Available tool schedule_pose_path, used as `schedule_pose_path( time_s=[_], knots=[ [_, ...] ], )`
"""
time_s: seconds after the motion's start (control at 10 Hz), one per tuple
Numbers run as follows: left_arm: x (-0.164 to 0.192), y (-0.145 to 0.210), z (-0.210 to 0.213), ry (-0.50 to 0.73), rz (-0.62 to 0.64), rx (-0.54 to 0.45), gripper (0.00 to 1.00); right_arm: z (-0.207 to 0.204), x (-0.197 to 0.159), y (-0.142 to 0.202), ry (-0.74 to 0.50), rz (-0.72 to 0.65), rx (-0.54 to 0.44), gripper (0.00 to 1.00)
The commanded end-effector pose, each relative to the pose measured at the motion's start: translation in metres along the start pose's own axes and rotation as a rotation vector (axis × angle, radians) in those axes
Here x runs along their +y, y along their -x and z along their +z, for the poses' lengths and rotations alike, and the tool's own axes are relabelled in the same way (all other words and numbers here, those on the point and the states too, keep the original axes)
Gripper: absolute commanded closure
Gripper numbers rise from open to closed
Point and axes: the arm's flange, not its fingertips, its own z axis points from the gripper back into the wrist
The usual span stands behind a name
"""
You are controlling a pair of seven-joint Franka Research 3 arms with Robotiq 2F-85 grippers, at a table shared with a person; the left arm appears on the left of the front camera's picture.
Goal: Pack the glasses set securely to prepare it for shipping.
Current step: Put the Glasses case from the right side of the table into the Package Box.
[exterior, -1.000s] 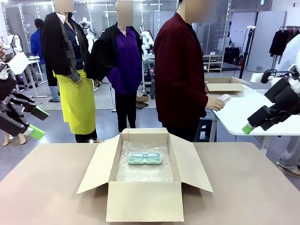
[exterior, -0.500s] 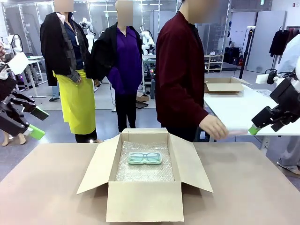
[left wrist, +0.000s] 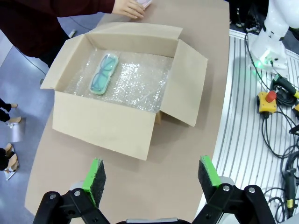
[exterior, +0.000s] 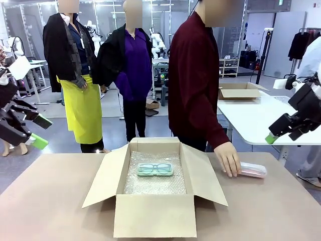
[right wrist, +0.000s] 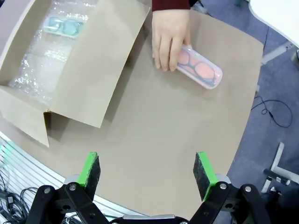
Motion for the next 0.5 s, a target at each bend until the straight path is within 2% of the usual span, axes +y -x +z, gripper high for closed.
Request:
schedule_pose_path(
  time_s=[0.0,0.4],
  knots=[
    [0.0003,0.0004,0.0022,0.014,-0.017,-0.006,0.0,0.002,-0.0009,0.0015,-0.002,0.009,-0.009,0.0],
    [0.0003,0.0004,0.0022,0.014,-0.017,-0.006,0.0,0.002,-0.0009,0.0015,-0.002,0.009,-0.009,0.0]
  ],
)
